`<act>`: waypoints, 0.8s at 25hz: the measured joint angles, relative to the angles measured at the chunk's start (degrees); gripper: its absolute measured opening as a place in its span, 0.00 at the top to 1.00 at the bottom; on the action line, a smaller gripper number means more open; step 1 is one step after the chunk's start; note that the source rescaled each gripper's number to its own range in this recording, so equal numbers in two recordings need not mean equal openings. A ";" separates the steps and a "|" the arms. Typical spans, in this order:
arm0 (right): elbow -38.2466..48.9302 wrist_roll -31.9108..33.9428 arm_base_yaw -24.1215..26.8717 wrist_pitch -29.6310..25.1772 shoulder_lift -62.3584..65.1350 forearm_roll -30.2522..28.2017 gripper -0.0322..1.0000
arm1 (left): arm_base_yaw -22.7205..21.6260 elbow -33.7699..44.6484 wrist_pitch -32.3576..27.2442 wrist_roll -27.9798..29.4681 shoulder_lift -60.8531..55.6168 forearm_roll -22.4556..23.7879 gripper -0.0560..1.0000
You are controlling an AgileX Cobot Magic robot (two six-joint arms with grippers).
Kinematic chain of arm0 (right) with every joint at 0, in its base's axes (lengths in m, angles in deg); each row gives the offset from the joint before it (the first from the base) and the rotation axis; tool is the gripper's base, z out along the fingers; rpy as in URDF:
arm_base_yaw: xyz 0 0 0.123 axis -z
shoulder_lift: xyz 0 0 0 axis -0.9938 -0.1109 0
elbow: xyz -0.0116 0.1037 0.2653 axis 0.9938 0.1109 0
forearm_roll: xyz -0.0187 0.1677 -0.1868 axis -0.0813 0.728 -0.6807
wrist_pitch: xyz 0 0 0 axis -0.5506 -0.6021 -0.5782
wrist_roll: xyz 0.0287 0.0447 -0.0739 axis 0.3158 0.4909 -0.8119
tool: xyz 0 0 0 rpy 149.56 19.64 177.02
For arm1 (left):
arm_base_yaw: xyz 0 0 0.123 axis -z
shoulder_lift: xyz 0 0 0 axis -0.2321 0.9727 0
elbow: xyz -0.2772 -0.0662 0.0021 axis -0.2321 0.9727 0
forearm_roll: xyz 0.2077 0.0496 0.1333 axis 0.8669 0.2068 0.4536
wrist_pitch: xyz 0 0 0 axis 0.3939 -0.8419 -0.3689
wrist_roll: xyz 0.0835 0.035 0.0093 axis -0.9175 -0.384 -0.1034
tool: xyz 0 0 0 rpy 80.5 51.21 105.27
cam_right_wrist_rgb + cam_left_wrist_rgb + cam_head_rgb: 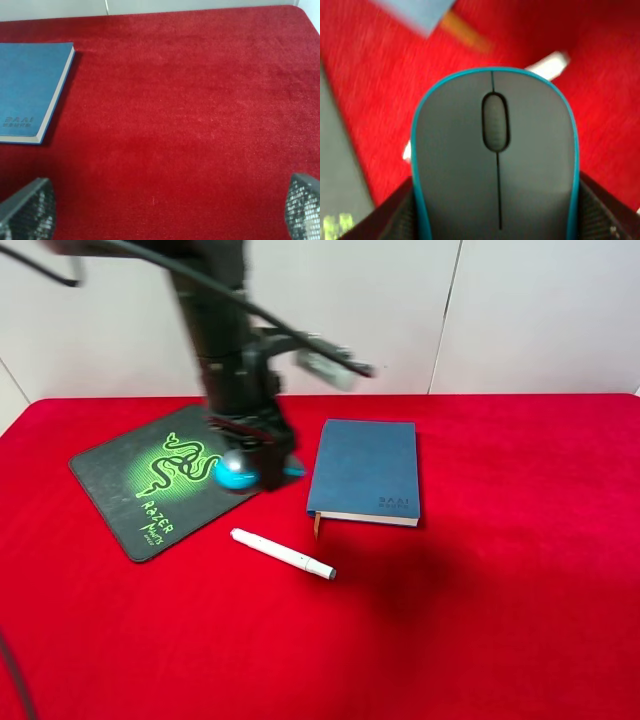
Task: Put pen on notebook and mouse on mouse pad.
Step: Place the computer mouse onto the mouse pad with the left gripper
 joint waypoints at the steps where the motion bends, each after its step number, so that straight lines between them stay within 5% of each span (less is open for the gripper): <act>1: 0.00 0.00 0.00 0.00 0.00 0.00 0.00 | -1.44 2.30 1.00 0.07 -1.44 0.00 0.95; 8: 0.00 0.00 0.00 0.00 0.00 0.00 0.00 | -11.36 13.17 5.33 2.57 -6.94 0.00 0.95; 20: 0.00 0.00 0.00 0.00 0.00 0.00 0.00 | -22.44 15.30 14.52 4.59 -6.94 2.80 0.95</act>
